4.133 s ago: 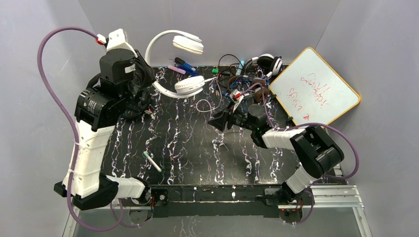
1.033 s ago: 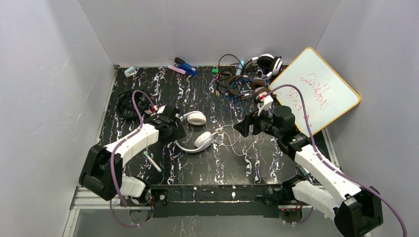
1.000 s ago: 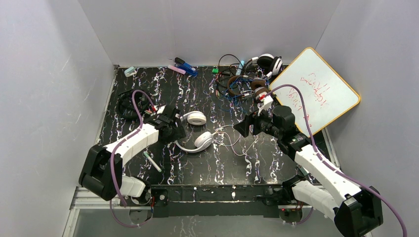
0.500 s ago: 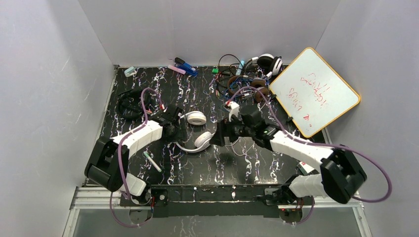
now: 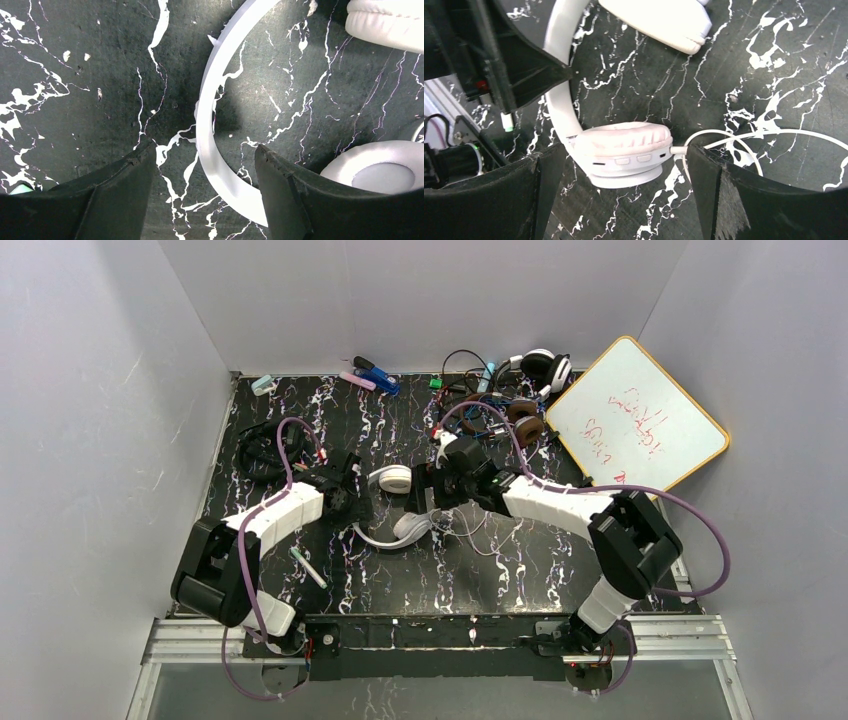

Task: Wrap the headphones
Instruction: Pick up the headphones from the center of the board, then wrap the headphones cable around the headphones.

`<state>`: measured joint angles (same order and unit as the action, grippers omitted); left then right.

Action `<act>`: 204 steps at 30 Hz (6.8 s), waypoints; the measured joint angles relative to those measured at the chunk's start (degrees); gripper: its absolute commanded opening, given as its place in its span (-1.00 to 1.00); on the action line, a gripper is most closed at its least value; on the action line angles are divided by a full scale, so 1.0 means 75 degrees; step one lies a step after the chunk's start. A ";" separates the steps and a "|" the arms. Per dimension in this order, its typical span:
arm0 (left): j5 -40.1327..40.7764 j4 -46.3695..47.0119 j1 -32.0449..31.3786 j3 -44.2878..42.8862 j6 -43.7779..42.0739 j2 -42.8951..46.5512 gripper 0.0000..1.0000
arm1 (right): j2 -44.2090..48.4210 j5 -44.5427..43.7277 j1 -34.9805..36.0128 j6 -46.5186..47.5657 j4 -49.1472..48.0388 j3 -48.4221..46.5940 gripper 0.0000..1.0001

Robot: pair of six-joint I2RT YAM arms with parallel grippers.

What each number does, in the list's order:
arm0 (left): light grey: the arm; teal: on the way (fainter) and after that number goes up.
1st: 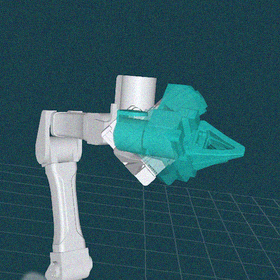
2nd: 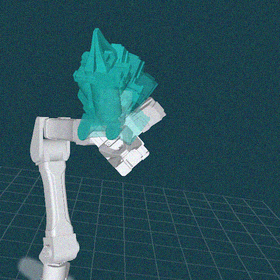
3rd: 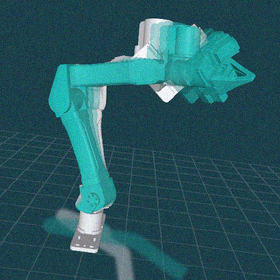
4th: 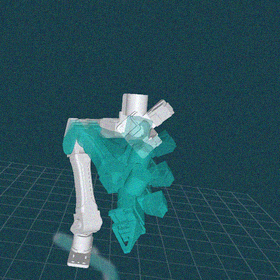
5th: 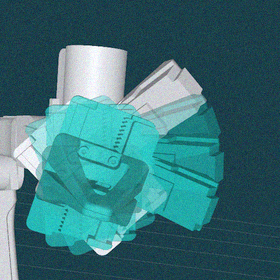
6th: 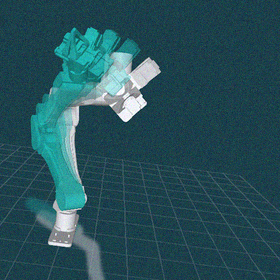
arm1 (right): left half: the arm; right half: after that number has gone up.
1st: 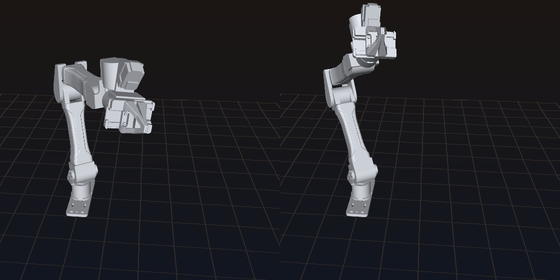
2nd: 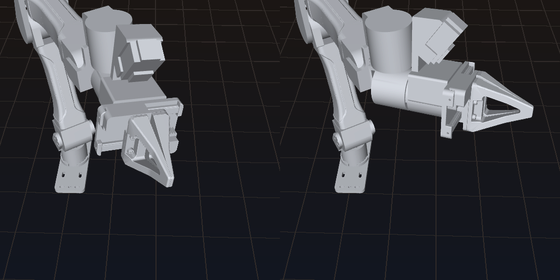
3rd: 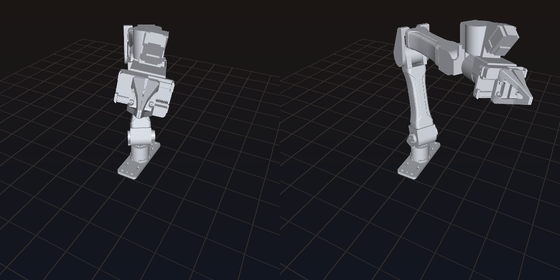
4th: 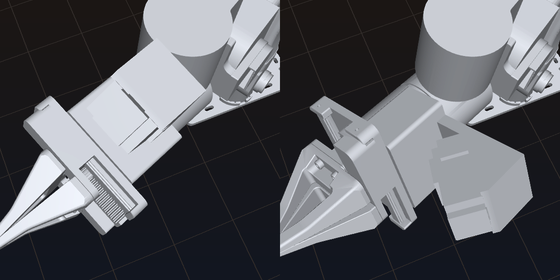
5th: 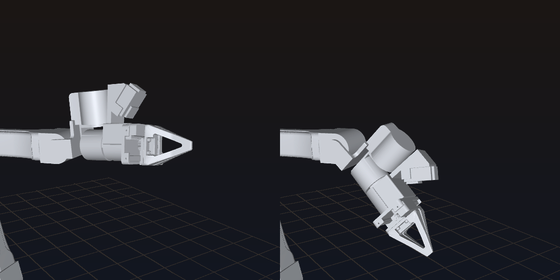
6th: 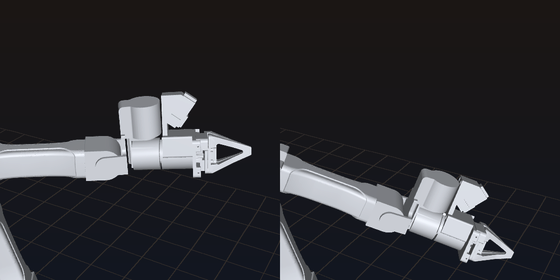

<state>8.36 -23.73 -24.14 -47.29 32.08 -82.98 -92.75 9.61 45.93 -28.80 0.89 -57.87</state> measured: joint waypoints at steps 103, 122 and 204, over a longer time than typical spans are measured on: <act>-0.2413 -0.3625 0.0055 -0.6269 0.0230 0.1384 -1.00 | 0.3777 0.0230 -0.1696 0.1993 -0.3987 0.3232 -0.19; -0.3815 -0.2667 -0.0117 -0.4876 -0.0032 0.1381 -1.00 | 0.4707 0.0017 -0.1740 0.2139 -0.3427 0.2809 -0.97; 0.1807 -0.1256 -0.0653 -0.4153 -0.1571 0.1052 -1.00 | 0.3719 0.1609 -0.1766 0.3293 0.3803 -0.0845 0.59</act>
<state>21.91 -33.15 -29.04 -78.43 20.29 -75.09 -64.86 21.67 32.69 -4.10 29.41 -64.20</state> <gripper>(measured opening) 0.099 0.732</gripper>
